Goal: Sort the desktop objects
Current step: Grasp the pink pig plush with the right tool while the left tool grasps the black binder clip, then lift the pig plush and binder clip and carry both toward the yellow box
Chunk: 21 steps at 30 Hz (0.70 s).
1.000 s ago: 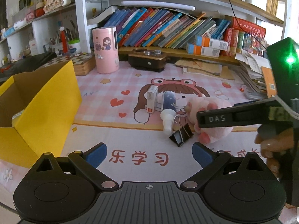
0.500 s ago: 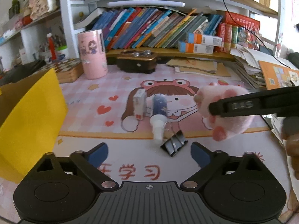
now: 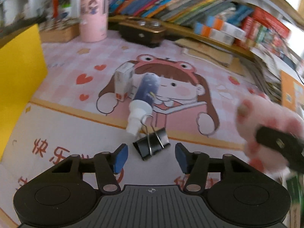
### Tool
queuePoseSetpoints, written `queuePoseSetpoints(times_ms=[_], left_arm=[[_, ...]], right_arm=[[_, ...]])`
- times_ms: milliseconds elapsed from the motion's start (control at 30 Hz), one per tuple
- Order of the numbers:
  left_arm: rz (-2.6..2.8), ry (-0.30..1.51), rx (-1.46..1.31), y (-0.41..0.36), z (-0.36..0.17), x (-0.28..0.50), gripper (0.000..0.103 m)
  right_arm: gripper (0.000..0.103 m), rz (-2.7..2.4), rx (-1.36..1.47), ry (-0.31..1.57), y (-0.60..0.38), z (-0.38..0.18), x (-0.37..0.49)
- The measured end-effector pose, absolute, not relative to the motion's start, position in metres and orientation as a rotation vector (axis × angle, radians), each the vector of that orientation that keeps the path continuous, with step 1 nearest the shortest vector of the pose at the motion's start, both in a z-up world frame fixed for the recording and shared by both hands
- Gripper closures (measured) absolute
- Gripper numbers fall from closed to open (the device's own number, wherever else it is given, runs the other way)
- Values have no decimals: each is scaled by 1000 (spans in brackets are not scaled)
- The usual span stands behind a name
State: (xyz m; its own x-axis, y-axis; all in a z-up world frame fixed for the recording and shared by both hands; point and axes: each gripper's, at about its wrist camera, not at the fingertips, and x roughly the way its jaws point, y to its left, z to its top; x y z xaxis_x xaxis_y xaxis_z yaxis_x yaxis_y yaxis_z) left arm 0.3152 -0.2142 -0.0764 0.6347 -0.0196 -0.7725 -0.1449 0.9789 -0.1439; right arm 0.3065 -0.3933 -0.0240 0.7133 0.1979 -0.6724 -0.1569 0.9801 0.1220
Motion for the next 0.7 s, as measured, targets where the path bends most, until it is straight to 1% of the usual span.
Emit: queuePoseSetpoints(times_ms=[67,167,200,233,367,400,533,700], left_arm=[[107,866,-206,-217,-79,320,52],[130,840,-178,-222,-81,326,53],[132,832,-160,-224,-82,326,55],[133,828,-144,-225,-82,326,60],[93,824,-134,-219,-80,321,62],[80,824,-136,-216,-79,317,65],[29,806,-135,-206,-72,301,66],[-11,742,-135,-192,-55,280,66]], right_arm=[[43,186,55,752,-396,-24,304],[43,174,51,757,-398,-24,302],[43,170,50,759,-399,-24,301],[43,168,50,762,-399,-24,301],[43,171,46,764,-396,-24,299],[43,175,45,764,-395,-24,299],[43,205,39,760,-387,-23,297],[43,246,36,773,-375,-24,293]])
